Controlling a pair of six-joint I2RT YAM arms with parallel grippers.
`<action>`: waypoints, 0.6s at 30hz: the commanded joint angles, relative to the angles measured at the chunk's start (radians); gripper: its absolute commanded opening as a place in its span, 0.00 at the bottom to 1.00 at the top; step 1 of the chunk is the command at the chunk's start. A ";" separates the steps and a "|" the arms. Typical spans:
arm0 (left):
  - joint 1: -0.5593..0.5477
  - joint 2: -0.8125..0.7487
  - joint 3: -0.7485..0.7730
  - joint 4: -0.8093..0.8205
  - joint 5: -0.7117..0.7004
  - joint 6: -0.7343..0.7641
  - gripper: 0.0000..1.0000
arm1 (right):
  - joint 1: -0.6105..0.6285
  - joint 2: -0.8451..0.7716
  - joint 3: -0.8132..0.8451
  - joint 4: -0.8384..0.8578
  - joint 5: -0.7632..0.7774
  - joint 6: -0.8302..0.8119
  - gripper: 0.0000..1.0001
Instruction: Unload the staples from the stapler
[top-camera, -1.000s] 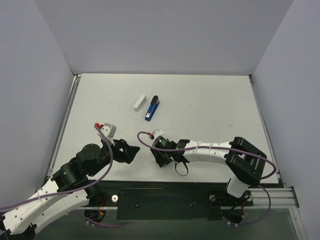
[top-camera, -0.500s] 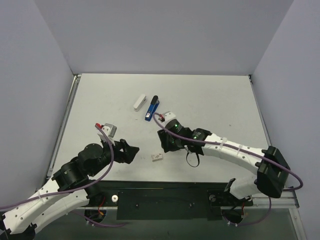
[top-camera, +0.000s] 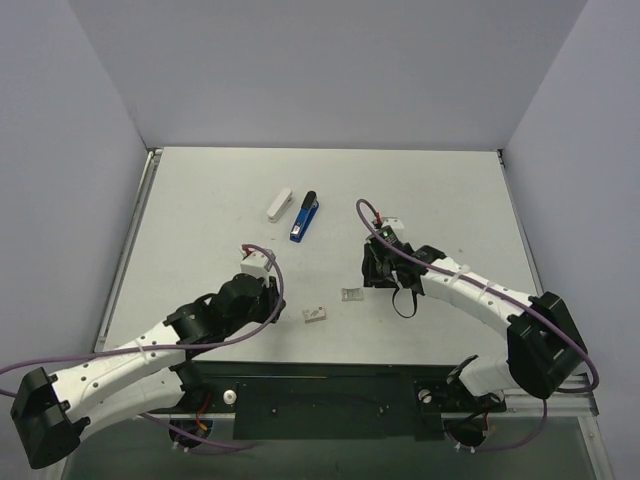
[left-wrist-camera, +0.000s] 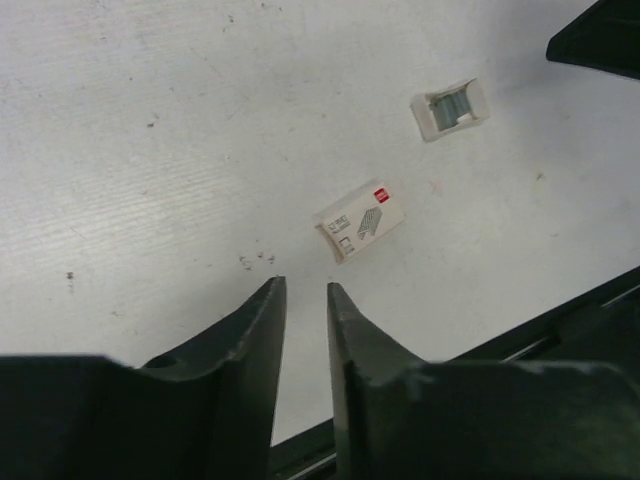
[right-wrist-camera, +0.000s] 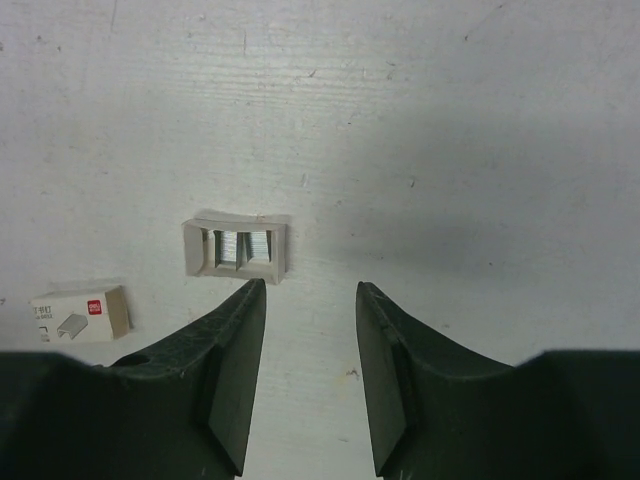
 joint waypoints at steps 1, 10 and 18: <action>0.014 0.044 -0.001 0.117 -0.009 -0.006 0.18 | -0.019 0.040 -0.019 0.045 -0.021 0.064 0.37; 0.075 0.151 -0.069 0.229 0.068 -0.005 0.00 | -0.024 0.127 -0.028 0.108 -0.079 0.096 0.36; 0.100 0.208 -0.092 0.284 0.099 -0.005 0.00 | -0.020 0.161 -0.029 0.129 -0.097 0.099 0.33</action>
